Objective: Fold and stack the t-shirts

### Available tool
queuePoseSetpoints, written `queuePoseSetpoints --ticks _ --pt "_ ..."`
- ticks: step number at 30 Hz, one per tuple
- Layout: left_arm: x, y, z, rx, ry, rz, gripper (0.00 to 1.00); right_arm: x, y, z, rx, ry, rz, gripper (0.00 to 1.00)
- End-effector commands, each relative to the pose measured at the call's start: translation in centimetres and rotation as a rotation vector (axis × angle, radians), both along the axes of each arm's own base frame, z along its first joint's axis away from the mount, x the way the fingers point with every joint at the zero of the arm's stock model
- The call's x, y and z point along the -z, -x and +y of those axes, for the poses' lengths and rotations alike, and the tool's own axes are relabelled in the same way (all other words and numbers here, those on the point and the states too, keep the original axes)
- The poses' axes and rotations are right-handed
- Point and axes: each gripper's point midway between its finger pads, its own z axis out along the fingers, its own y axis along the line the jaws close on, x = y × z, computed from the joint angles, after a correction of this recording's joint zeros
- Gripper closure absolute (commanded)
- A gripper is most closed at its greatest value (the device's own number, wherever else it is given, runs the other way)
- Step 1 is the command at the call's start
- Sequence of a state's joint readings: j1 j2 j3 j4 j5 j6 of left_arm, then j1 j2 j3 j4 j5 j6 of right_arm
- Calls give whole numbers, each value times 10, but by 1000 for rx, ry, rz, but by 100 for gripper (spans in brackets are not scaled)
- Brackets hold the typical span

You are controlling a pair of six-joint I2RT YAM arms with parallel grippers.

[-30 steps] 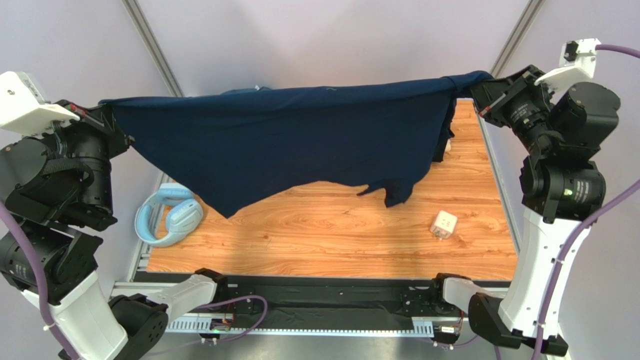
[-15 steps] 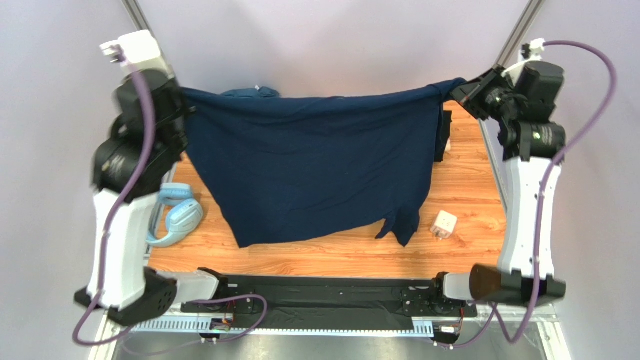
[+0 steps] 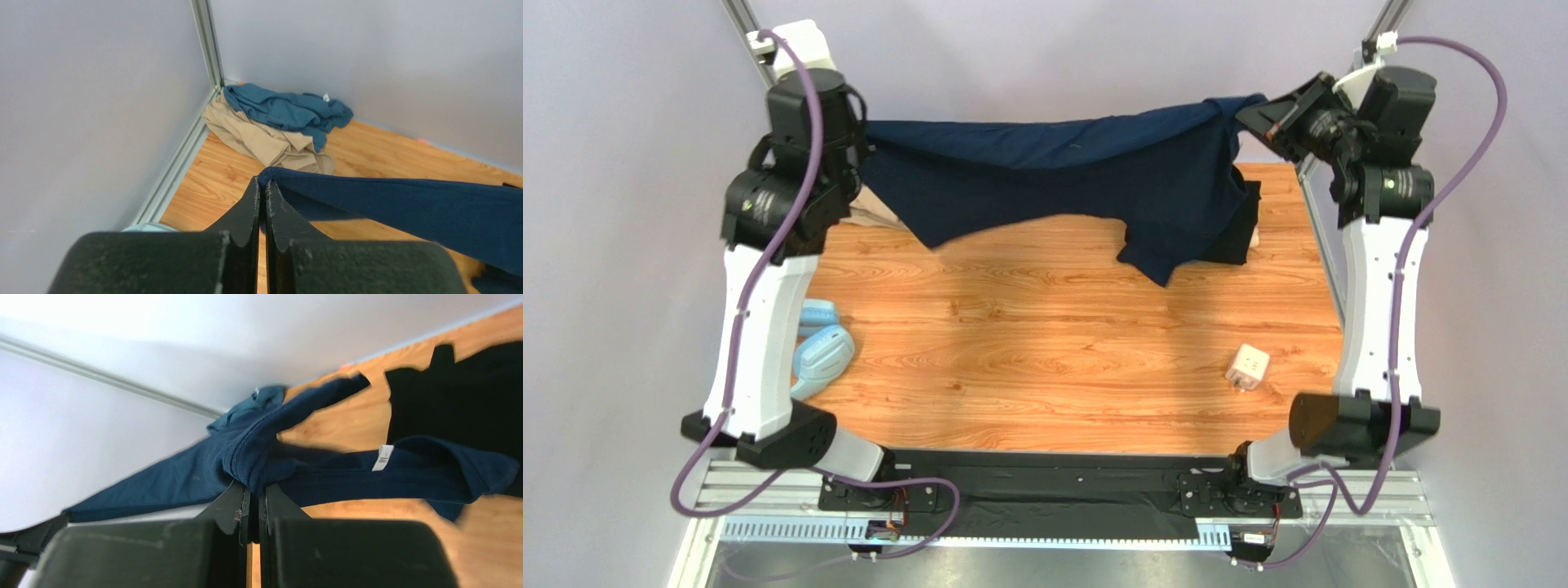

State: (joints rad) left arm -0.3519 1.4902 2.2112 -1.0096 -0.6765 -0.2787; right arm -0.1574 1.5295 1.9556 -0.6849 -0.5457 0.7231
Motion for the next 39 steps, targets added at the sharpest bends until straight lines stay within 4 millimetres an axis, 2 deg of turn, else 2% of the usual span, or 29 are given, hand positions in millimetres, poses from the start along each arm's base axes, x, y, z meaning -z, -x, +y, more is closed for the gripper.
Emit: queuePoseSetpoints --ticks 1,2,3,4,5,6,7,8,9,10,11,13,15,20,26,29,39 --pt "-35 42 25 -33 -14 -103 100 21 47 23 -80 -24 27 100" --pt "-26 43 25 -33 -23 -77 100 40 54 25 -86 -23 74 100" --pt "3 38 23 -28 -51 5 100 55 61 29 -97 -23 106 100" --pt "21 38 21 -26 -43 43 100 66 76 31 -98 -25 121 100" --pt "32 48 23 -25 -30 59 100 106 81 33 -103 -43 212 100" --pt "72 47 20 -24 -41 153 100 125 89 38 -115 -50 249 100" --pt "83 57 18 -19 18 149 100 141 96 41 -121 -63 286 100" --pt "98 61 16 -12 35 173 100 172 110 45 -137 -80 351 100" --pt "132 65 13 -8 39 247 100 186 119 48 -144 -88 383 100" --pt "142 71 9 17 64 259 100 199 126 50 -146 -90 410 100" --pt "166 77 8 10 74 316 100 223 142 52 -149 -98 469 100" --pt "184 86 10 -5 78 371 100 242 159 53 -157 -89 520 100" --pt "202 97 14 -29 68 445 100 262 184 52 -162 -69 596 100" --pt "215 115 22 -63 49 524 100 289 228 57 -187 -68 724 100" --pt "230 140 35 -130 9 640 100 311 263 56 -226 -31 864 100" --pt "246 150 36 -133 4 698 100 323 276 54 -247 -17 951 100" --pt "271 185 38 -140 44 787 100 330 298 55 -255 -28 1056 100"
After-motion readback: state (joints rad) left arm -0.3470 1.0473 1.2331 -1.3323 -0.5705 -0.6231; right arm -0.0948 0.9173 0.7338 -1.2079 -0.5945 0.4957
